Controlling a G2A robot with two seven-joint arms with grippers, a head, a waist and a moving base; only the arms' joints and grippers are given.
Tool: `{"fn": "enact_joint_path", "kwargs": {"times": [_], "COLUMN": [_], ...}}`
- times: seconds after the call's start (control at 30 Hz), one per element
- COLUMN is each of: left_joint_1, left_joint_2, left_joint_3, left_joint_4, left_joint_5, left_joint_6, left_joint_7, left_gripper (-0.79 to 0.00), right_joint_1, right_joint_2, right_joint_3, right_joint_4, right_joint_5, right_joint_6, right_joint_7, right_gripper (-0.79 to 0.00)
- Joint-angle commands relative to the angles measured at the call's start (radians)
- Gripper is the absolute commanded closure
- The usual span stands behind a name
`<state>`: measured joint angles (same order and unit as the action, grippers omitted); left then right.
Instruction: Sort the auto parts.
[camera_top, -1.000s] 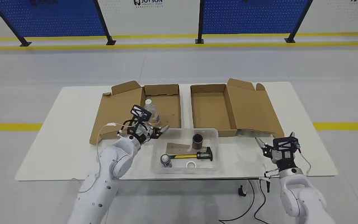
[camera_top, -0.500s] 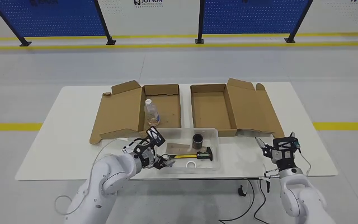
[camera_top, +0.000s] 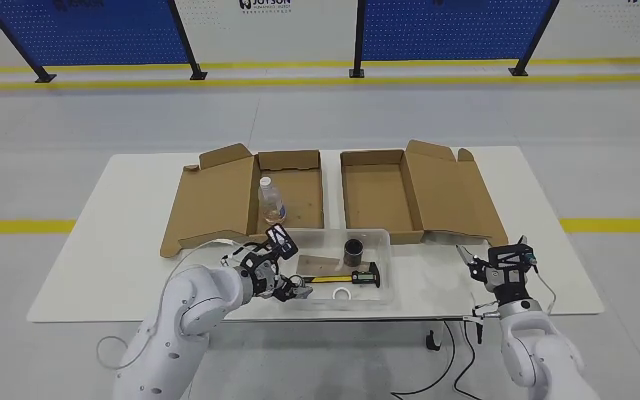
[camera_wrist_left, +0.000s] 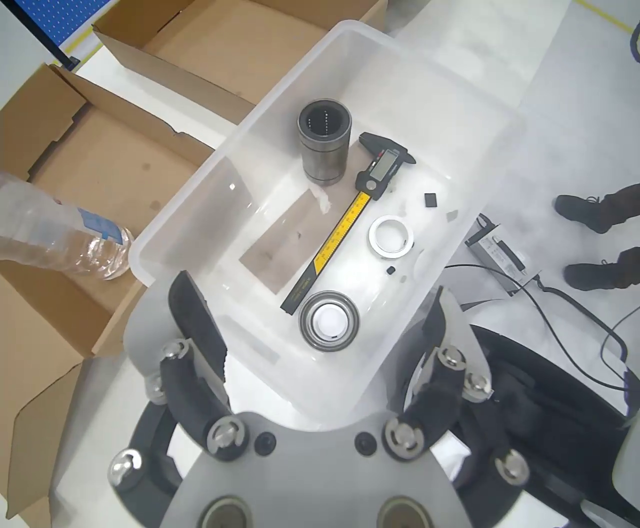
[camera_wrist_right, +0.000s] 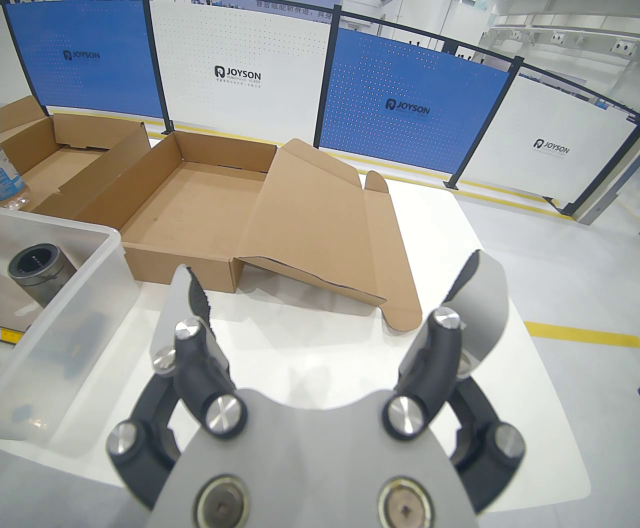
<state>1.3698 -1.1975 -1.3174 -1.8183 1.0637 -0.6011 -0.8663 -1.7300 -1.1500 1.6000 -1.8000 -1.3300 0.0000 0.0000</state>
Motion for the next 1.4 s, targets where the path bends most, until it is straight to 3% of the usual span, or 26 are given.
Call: {"fn": "enact_joint_path", "kwargs": {"times": [0.0,0.3,0.5,0.63,0.77,0.9,1.03,1.13,1.37], "left_joint_1": [0.0,-0.004,-0.053,-0.087,-0.114,-0.13,-0.137,-0.14,-0.149], "left_joint_2": [0.0,0.004,0.008,0.011,0.015,0.019,0.024,0.028,0.036], "left_joint_3": [0.0,0.034,0.07,0.09,0.109,0.119,0.122,0.128,0.142], "left_joint_4": [0.0,-0.017,-0.005,0.018,0.041,0.06,0.067,0.072,0.083], "left_joint_5": [0.0,0.027,-0.009,-0.049,-0.074,-0.086,-0.094,-0.097,-0.097], "left_joint_6": [0.0,-0.014,-0.034,-0.053,-0.065,-0.06,-0.056,-0.058,-0.048], "left_joint_7": [0.0,0.015,-0.061,-0.116,-0.166,-0.177,-0.177,-0.185,-0.188], "left_gripper": [-0.785,-0.785,-0.785,-0.585,-0.499,-0.468,-0.486,-0.449,-0.545], "right_joint_1": [0.0,0.0,0.0,0.0,0.0,0.0,0.0,0.0,0.0], "right_joint_2": [0.0,0.0,0.0,0.0,0.0,0.0,0.0,0.0,0.0], "right_joint_3": [0.0,0.0,0.0,0.0,0.0,0.0,0.0,0.0,0.0], "right_joint_4": [0.0,0.0,0.0,0.0,0.0,0.0,0.0,0.0,0.0], "right_joint_5": [0.0,0.0,0.0,0.0,0.0,0.0,0.0,0.0,0.0], "right_joint_6": [0.0,0.0,0.0,0.0,0.0,0.0,0.0,0.0,0.0], "right_joint_7": [0.0,0.0,0.0,0.0,0.0,0.0,0.0,0.0,0.0], "right_gripper": [-0.785,-0.785,-0.785,-0.785,-0.785,-0.785,-0.785,-0.785,-0.785]}}
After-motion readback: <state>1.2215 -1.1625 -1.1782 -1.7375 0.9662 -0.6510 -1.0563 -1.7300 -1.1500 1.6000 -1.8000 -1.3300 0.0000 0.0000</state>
